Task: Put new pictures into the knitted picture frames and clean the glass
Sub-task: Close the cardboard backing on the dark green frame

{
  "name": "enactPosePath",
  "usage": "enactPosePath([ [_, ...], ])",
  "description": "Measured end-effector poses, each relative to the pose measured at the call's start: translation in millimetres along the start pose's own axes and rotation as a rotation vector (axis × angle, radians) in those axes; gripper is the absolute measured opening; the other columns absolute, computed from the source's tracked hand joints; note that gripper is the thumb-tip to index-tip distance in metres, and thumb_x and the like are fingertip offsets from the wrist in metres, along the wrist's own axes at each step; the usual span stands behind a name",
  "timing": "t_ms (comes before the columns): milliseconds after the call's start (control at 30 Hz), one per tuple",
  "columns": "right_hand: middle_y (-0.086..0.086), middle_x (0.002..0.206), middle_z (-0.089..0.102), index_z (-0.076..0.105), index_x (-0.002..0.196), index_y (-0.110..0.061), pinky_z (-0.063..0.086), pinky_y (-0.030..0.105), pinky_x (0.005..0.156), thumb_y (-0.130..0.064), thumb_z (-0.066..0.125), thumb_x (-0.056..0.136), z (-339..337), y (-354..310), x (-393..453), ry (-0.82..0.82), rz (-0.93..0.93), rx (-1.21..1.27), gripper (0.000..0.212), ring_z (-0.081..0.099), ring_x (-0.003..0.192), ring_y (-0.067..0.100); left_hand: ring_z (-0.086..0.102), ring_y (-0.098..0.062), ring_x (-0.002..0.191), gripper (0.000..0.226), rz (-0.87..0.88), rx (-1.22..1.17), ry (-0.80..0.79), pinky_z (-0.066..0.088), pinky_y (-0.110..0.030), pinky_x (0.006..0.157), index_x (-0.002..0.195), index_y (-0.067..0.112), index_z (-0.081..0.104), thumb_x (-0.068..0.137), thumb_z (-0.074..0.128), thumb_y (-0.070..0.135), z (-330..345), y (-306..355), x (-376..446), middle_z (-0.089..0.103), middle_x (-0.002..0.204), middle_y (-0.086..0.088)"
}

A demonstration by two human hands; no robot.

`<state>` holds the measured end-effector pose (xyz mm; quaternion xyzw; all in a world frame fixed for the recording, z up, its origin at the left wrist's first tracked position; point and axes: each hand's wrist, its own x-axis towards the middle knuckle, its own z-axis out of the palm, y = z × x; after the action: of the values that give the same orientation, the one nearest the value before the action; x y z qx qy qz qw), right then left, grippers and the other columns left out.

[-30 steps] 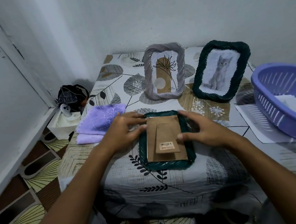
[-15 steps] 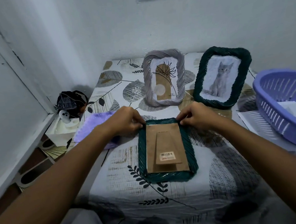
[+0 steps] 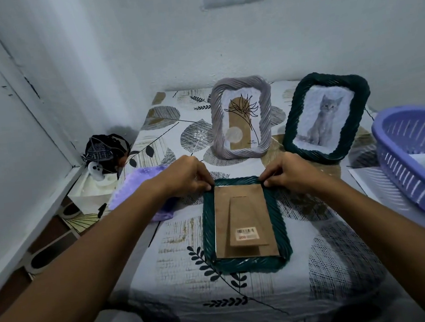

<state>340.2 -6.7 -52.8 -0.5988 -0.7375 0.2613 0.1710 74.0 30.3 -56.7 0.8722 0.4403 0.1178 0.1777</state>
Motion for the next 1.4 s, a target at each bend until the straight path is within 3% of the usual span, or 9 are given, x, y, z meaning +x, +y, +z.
enactPosePath([
  [133, -0.014, 0.075, 0.068, 0.077, 0.096, -0.02, 0.036, 0.007, 0.056, -0.012, 0.075, 0.08, 1, 1, 0, 0.014, 0.001, -0.004, 0.017, 0.058, 0.064, -0.008, 0.061, -0.001, 0.069, 0.016, 0.006, -0.016, 0.027, 0.043, -0.011, 0.067, 0.09, 0.018, 0.078, 0.075, 0.08, 0.015, 2, -1, -1, 0.075, 0.083, 0.004],
  [233, -0.011, 0.078, 0.069, 0.077, 0.096, -0.018, 0.036, 0.004, 0.054, -0.011, 0.075, 0.08, 2, 1, 1, 0.015, 0.006, -0.004, 0.018, 0.057, 0.064, -0.008, 0.06, 0.002, 0.067, 0.014, 0.004, -0.047, 0.05, 0.048, -0.021, 0.07, 0.088, 0.019, 0.079, 0.074, 0.081, 0.016, 5, -4, 0, 0.075, 0.081, 0.004],
  [467, -0.012, 0.076, 0.067, 0.077, 0.096, -0.019, 0.037, 0.007, 0.055, -0.012, 0.075, 0.08, 1, 1, 0, 0.016, 0.013, -0.003, 0.017, 0.057, 0.067, -0.007, 0.064, -0.007, 0.069, 0.012, -0.012, -0.064, 0.088, 0.051, -0.029, 0.072, 0.084, 0.02, 0.079, 0.073, 0.082, 0.017, 9, -7, 0, 0.074, 0.078, 0.002],
  [833, -0.012, 0.078, 0.067, 0.077, 0.094, -0.018, 0.039, 0.013, 0.06, -0.012, 0.075, 0.079, 3, 0, 0, 0.026, 0.026, 0.038, 0.017, 0.057, 0.072, -0.004, 0.06, 0.0, 0.066, 0.01, -0.037, -0.07, 0.105, 0.047, -0.021, 0.068, 0.083, 0.022, 0.079, 0.074, 0.082, 0.019, 12, -7, 0, 0.074, 0.076, 0.006],
  [1067, -0.013, 0.075, 0.065, 0.077, 0.093, -0.016, 0.038, 0.011, 0.06, -0.012, 0.076, 0.078, 4, -1, 0, 0.038, 0.032, 0.052, 0.016, 0.057, 0.07, -0.004, 0.065, -0.008, 0.071, 0.01, -0.053, -0.058, 0.106, 0.053, -0.029, 0.073, 0.083, 0.022, 0.079, 0.074, 0.081, 0.019, 12, -6, -1, 0.074, 0.078, 0.004],
  [1400, -0.014, 0.072, 0.065, 0.077, 0.085, -0.018, 0.035, 0.013, 0.056, -0.013, 0.077, 0.078, 6, -3, 2, 0.048, 0.054, 0.083, 0.008, 0.056, 0.07, 0.0, 0.065, -0.014, 0.073, 0.009, -0.07, -0.049, 0.125, 0.052, -0.03, 0.071, 0.083, 0.019, 0.079, 0.074, 0.081, 0.018, 13, -1, -2, 0.074, 0.078, 0.0],
])
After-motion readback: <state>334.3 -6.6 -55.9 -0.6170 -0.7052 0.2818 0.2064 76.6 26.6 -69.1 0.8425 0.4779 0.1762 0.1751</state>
